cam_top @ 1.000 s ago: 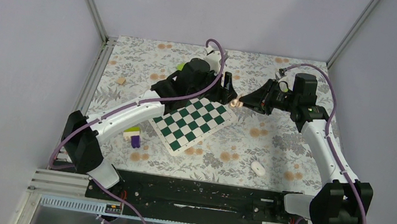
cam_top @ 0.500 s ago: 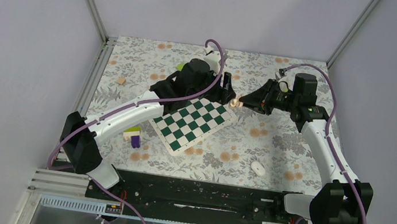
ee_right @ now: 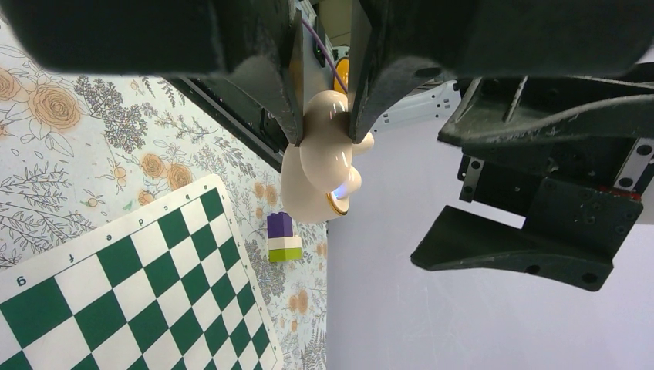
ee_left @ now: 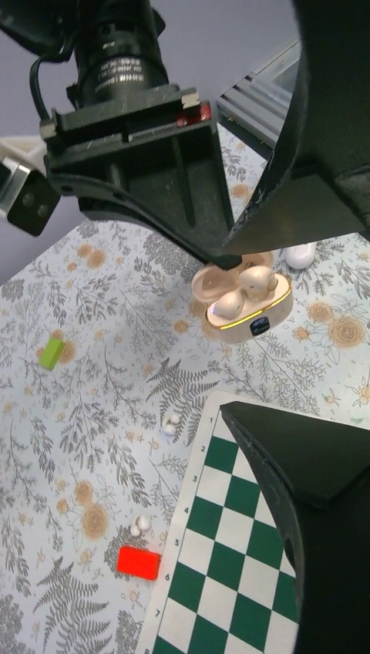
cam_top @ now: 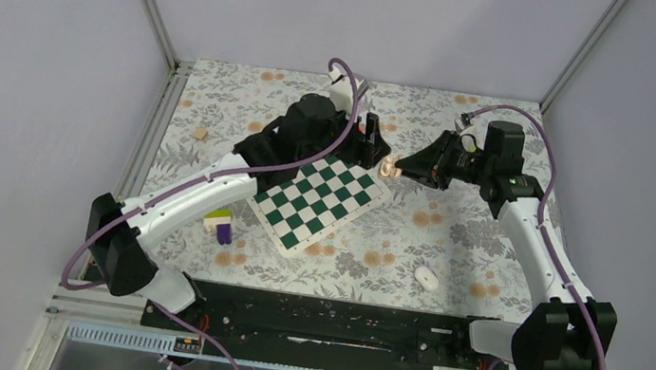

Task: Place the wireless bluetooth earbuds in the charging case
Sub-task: Place the earbud in the charging case.

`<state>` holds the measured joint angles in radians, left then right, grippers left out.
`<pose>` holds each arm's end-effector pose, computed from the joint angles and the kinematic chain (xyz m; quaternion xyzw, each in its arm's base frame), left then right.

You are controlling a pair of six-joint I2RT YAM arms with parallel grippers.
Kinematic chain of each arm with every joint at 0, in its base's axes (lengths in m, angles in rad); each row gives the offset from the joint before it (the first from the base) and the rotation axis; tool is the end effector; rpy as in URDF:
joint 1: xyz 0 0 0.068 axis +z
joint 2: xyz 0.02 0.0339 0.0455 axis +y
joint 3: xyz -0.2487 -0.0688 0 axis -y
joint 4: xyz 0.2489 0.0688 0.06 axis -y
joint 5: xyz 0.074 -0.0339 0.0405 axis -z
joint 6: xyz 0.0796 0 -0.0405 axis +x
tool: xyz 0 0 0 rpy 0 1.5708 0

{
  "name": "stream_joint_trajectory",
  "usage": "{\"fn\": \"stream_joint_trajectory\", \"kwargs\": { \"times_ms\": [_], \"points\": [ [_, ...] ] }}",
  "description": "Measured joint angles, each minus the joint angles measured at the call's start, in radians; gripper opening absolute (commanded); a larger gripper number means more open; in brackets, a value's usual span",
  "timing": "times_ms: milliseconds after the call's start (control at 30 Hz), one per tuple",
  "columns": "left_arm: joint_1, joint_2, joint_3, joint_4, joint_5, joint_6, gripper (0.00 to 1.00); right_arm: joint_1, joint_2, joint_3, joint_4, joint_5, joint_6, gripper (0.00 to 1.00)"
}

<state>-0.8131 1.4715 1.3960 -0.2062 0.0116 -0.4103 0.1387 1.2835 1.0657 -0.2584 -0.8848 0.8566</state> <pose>0.2712 -0.2880 0.3593 0.1633 0.7825 -0.3488 0.4892 0.3045 0.1047 0.2998 0.0625 0.8008 0.5457 0.2387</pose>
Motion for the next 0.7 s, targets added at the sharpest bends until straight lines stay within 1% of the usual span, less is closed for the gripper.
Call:
{"fn": "stream_joint_trajectory", "kwargs": {
  "times_ms": [267, 467, 700],
  "points": [
    [-0.023, 0.010, 0.010, -0.029, 0.031, 0.029, 0.66, 0.002, -0.002, 0.000, 0.000, 0.000, 0.000, 0.00],
    [-0.038, 0.062, 0.058, -0.058, 0.031, 0.048, 0.65, 0.005, -0.008, 0.000, 0.000, 0.000, 0.000, 0.00],
    [-0.048, 0.069, 0.064, -0.087, 0.029, 0.059, 0.62, 0.005, -0.008, 0.000, 0.000, 0.000, 0.000, 0.00]
  ]
}}
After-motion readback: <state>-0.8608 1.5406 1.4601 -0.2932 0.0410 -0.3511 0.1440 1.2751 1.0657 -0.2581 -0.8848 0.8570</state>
